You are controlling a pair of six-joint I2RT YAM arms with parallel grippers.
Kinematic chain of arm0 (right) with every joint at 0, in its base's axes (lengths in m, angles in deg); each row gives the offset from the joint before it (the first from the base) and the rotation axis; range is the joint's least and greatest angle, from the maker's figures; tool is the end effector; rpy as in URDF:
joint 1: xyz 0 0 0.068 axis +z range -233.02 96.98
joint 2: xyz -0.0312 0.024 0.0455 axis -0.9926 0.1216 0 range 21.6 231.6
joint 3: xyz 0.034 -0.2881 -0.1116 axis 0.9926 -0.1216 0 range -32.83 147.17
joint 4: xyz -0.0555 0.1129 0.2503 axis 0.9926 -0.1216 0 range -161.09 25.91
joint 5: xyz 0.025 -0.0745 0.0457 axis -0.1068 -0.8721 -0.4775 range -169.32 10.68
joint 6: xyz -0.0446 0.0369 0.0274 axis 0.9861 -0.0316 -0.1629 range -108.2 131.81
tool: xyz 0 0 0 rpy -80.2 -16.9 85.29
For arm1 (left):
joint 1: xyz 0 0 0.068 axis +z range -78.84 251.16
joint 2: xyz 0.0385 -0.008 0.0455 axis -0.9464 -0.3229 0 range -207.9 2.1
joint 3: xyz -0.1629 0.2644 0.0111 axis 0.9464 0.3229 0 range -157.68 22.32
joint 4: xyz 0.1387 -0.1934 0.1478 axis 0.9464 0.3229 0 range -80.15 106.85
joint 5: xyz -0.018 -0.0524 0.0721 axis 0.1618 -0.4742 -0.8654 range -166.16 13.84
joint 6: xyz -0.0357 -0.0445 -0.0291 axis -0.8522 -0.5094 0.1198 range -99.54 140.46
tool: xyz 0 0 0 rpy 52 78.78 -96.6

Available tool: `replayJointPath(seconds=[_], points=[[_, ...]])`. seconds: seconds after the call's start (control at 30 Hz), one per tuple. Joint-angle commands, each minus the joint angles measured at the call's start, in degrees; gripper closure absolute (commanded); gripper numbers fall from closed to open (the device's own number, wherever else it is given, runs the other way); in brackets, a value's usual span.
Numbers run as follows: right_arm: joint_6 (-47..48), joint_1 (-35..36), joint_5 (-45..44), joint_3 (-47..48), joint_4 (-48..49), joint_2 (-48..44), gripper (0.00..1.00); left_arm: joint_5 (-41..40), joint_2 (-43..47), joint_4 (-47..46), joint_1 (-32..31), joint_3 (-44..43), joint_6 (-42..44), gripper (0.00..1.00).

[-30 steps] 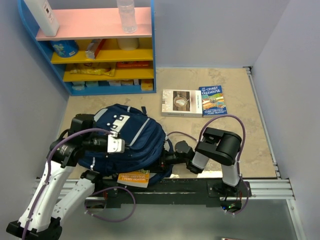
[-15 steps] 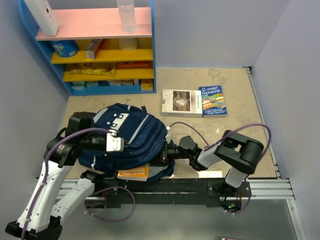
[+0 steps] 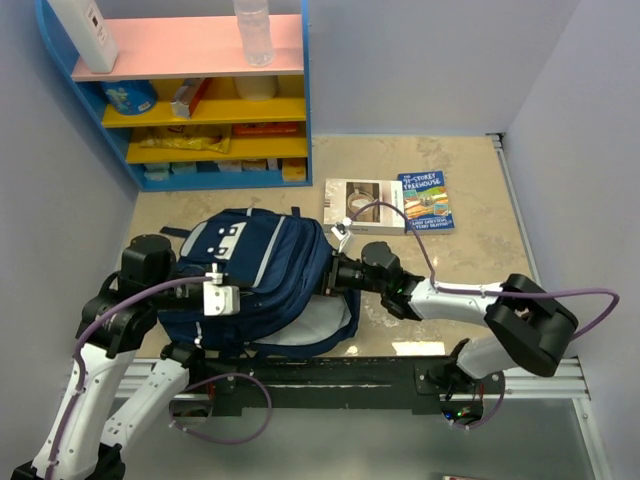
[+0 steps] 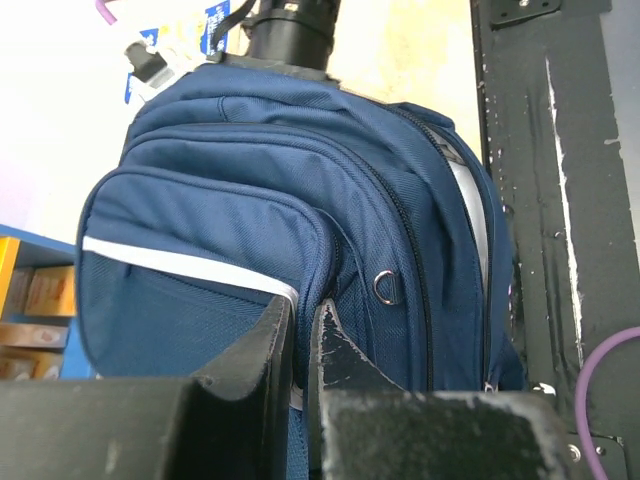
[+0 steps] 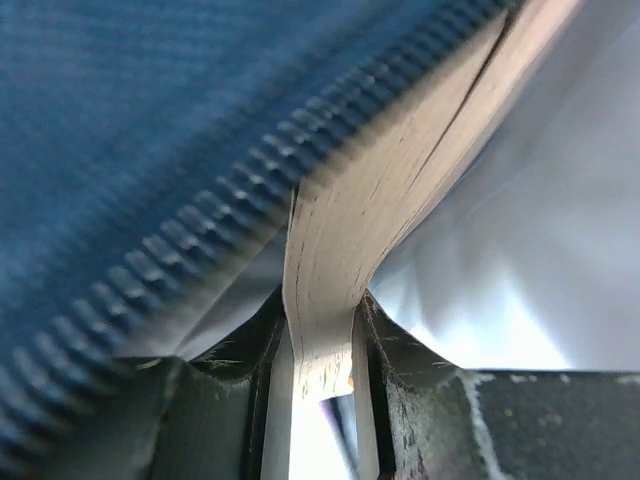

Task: Pack the student bag
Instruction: Place the book in the student bag.

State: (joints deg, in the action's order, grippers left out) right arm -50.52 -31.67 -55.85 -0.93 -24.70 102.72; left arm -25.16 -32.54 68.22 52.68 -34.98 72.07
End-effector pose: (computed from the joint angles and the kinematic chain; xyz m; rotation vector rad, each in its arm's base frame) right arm 0.1777 0.2540 0.2312 -0.1626 2.1029 1.7000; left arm 0.0612 -0.0612 0.3816 1.5018 1.3151 -0.6032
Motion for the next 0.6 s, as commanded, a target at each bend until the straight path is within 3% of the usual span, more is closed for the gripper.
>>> replayJointPath(seconds=[0.0,0.1,0.2,0.4,0.47,0.57], points=[[2.40,-1.17,-4.57,2.20,15.04,0.86,1.00,8.50,-0.17,-4.67,-0.15,-2.20,1.65,1.00],[-3.40,-0.64,-1.93,4.13,26.92,8.86,1.00,8.59,-0.35,-4.49,-0.15,-2.03,2.17,1.00],[-4.12,1.55,-2.71,7.82,27.75,13.70,1.00,8.85,-0.61,-5.02,-0.15,-1.94,1.82,1.00],[-0.87,6.91,-12.63,11.52,20.39,15.56,1.00,10.69,-0.96,-7.65,-0.15,-0.98,-1.15,1.00],[1.41,8.93,-19.58,12.83,16.35,14.77,1.00,11.05,-0.96,-9.31,-0.15,-0.62,-2.13,1.00],[2.82,10.61,-23.29,16.42,10.72,15.64,0.88,11.49,-0.96,-11.08,-0.15,-0.45,-3.80,1.00]])
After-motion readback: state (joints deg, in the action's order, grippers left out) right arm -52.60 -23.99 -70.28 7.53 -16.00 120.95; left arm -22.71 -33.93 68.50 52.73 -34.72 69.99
